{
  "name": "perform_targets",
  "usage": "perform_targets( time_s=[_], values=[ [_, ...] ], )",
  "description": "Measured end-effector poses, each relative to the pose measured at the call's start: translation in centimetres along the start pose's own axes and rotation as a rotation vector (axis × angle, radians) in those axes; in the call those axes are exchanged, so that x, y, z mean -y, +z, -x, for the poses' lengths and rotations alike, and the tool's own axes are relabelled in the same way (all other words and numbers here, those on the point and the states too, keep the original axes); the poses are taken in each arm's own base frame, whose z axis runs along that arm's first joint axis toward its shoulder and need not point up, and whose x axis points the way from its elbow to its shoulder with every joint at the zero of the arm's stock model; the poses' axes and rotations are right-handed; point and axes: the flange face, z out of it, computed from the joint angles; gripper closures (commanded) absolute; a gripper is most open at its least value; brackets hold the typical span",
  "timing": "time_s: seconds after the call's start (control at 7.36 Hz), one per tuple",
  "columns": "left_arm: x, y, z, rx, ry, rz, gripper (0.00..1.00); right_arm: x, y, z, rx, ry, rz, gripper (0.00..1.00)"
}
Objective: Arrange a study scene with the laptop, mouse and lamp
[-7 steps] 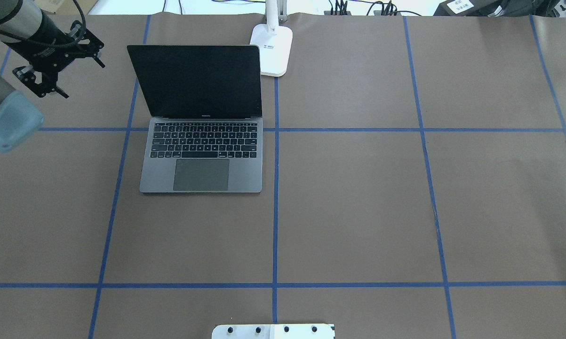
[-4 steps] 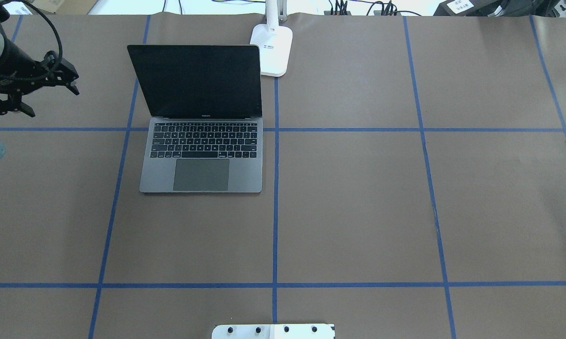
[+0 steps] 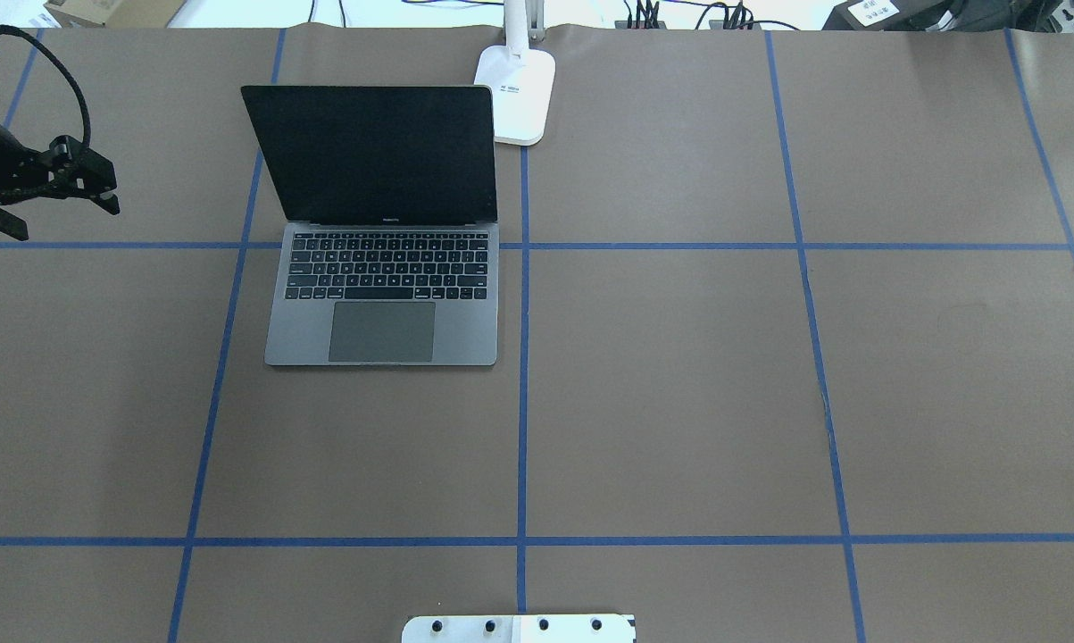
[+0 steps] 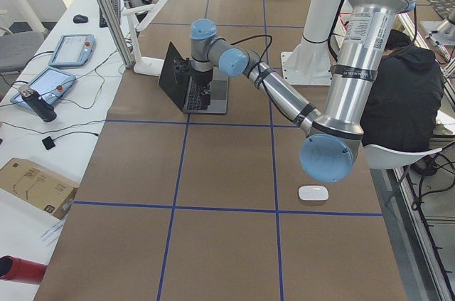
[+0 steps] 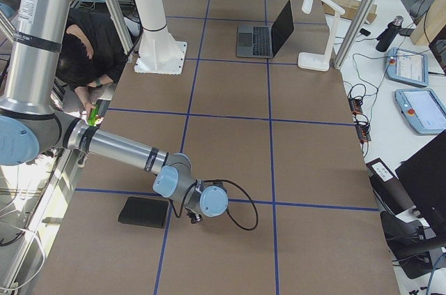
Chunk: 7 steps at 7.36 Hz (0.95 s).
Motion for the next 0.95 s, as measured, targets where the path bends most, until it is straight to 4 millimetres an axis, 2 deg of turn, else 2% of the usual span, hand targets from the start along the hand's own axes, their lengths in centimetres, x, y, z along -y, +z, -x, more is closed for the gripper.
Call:
perform_targets(
  time_s=[0.41, 0.95],
  values=[
    [-0.4, -0.6, -0.4, -0.014, 0.009, -0.002, 0.0, -2.5, 2.5, -0.3, 0.05, 0.013, 0.03, 0.0],
    [-0.5, -0.9, -0.8, -0.022, 0.012, -0.003, 0.0, -4.9, 4.0, -1.1, 0.074, -0.005, 0.05, 0.0]
  ],
)
